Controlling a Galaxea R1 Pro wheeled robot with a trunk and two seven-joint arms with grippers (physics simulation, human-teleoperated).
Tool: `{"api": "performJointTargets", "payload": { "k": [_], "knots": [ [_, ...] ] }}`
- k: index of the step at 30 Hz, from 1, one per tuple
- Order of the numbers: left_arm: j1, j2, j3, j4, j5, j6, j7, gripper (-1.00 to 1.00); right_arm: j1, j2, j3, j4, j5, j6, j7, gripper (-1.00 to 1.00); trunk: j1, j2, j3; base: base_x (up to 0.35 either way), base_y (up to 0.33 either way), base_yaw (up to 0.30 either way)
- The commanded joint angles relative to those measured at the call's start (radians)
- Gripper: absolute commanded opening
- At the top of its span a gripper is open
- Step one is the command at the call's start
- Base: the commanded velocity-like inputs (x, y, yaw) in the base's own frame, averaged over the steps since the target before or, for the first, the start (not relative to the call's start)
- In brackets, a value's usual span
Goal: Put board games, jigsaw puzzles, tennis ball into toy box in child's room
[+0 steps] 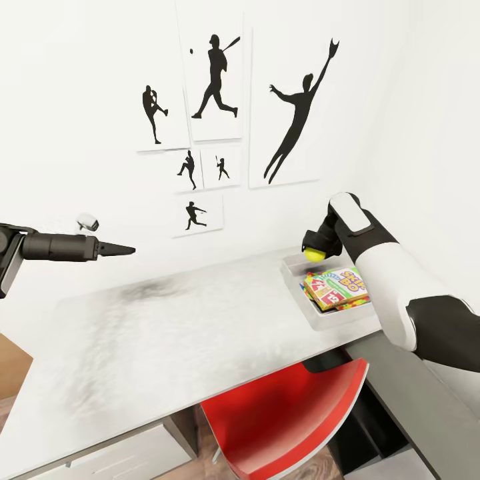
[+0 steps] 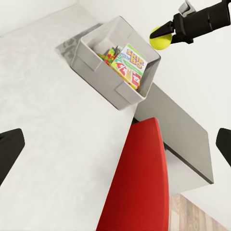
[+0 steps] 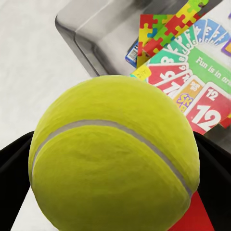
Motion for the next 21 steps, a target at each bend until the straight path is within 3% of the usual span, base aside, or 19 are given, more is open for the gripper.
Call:
{"api": "performJointTargets", "payload": {
  "k": [1,21],
  "knots": [
    [-0.001,0.001,-0.004,0.0,0.006,0.011,0.0,1.0,-0.001,-0.001,0.008,-0.001,-0.011,0.003,-0.008,-1.0,0.001,-0.002,-0.002,0.0,0.0,0.0],
    [-0.001,-0.001,-0.003,0.0,0.005,0.011,0.0,1.0,0.001,-0.001,0.009,-0.001,-0.012,0.004,-0.001,-1.0,0.001,-0.002,-0.002,0.0,0.0,0.0]
  ]
}}
